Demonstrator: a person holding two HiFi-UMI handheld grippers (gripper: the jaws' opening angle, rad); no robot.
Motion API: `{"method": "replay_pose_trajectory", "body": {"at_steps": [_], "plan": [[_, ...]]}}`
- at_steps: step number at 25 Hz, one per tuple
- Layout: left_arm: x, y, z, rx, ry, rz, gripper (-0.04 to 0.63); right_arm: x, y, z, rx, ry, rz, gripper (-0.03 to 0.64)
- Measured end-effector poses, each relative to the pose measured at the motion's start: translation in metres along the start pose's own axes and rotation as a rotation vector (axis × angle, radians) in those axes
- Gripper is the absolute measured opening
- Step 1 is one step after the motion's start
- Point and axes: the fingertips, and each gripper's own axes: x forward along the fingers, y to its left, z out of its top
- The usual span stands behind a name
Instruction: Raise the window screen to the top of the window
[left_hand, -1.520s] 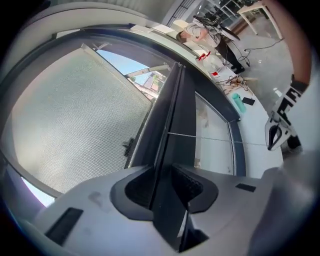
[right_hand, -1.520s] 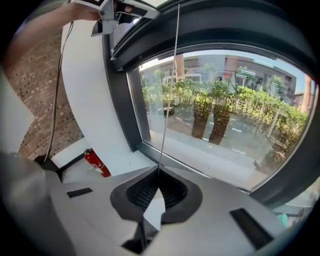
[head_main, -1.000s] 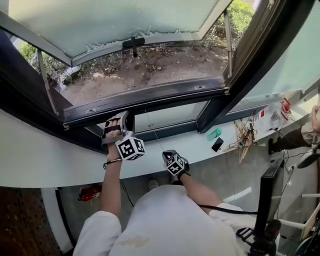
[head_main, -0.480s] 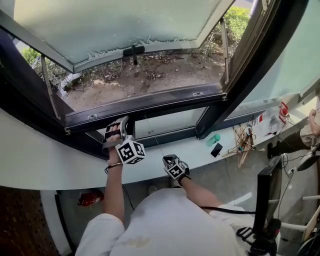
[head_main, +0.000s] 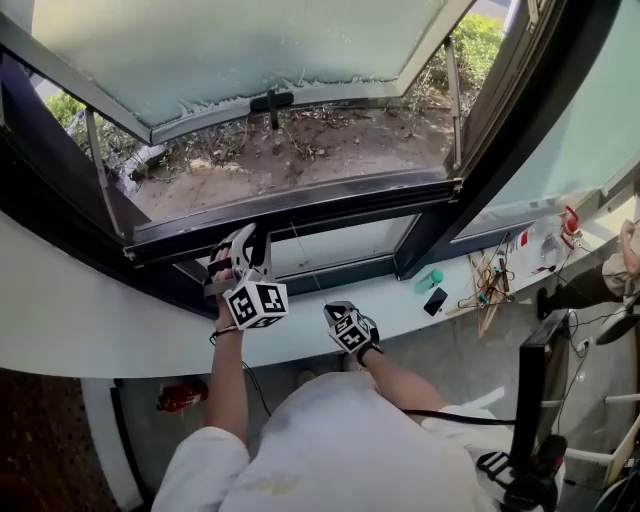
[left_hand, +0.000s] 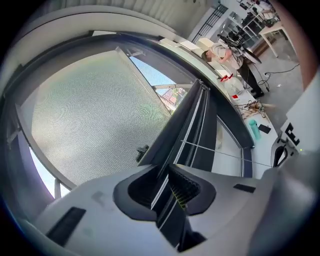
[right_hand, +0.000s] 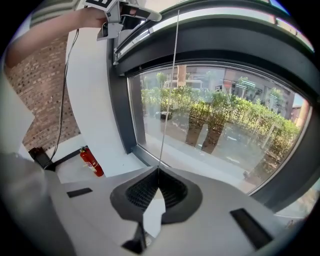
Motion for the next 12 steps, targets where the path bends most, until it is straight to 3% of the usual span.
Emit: {"method": "replay_pose_trajectory", "body": {"at_steps": [6, 12], "plan": [[-0.005, 0.009, 0.007, -0.032, 0.0, 0.001, 0.067, -0.002, -0.001, 0.01, 0.003, -0.034, -0.003, 0.003], [-0.016, 0.017, 0.011, -0.149, -0.033, 0.033, 0.067, -0.004, -0.003, 0.015, 0.026, -0.063, -0.006, 0.003]]}}
